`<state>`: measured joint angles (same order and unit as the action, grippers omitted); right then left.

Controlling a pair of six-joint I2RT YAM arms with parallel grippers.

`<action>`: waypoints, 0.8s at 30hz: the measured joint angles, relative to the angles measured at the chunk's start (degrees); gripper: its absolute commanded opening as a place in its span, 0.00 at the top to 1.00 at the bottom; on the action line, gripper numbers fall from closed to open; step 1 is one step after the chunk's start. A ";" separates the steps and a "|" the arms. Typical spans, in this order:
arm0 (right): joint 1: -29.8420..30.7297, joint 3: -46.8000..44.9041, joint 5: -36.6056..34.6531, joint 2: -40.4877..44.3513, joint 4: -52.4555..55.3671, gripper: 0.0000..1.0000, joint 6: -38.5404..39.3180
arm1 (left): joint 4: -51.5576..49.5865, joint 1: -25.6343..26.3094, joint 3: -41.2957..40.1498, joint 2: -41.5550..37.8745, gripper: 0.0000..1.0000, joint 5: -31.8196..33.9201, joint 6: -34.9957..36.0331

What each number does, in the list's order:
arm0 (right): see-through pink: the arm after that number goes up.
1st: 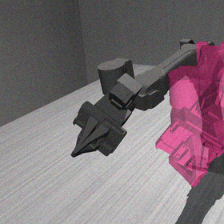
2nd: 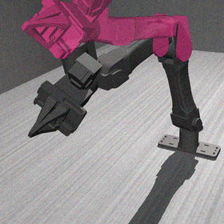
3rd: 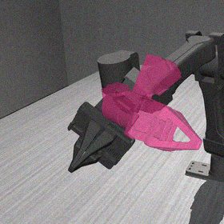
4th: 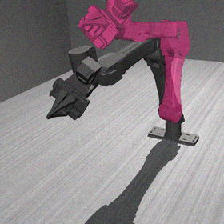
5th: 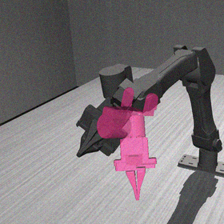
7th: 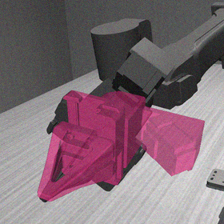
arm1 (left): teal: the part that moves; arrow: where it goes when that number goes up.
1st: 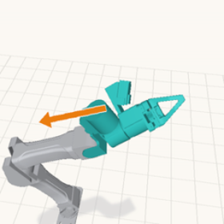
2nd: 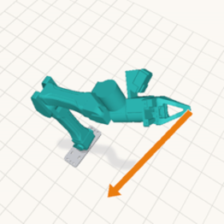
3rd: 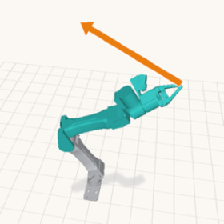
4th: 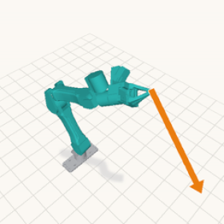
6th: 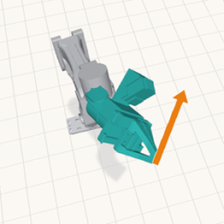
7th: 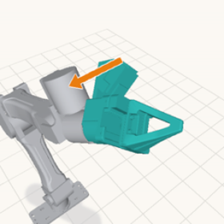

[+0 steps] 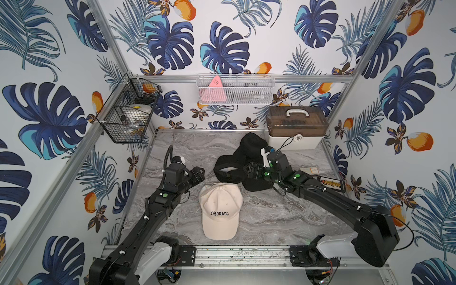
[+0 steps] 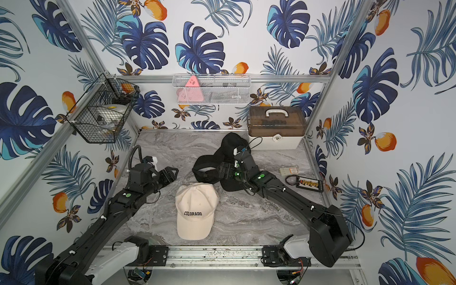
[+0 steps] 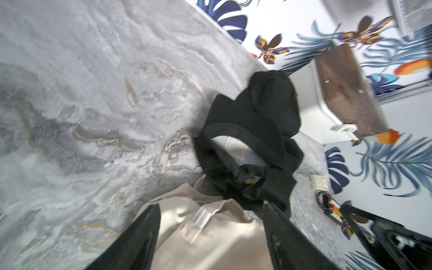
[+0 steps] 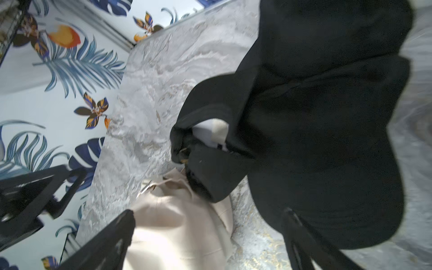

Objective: Stack the baseball caps by color
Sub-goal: Pick up the baseball cap from the center of the board.

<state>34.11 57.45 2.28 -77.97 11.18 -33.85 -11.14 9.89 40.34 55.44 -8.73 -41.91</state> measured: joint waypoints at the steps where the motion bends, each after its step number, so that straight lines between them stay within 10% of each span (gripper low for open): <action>1: -2.05 0.00 0.96 0.28 0.20 0.00 0.02 | 0.09 0.15 1.27 0.61 0.27 -1.40 -0.02; 13: -22.67 -2.10 19.06 -0.72 -0.17 0.00 -3.96 | -0.70 16.98 21.29 19.45 0.30 -4.26 3.21; 24: -24.52 -4.83 26.05 -0.83 -1.77 0.00 -7.10 | -16.28 35.08 45.62 44.81 0.36 15.13 18.14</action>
<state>9.58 52.62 28.34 -78.81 9.41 -40.95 -27.42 44.97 85.95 100.25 6.39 -23.77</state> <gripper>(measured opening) 0.998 0.658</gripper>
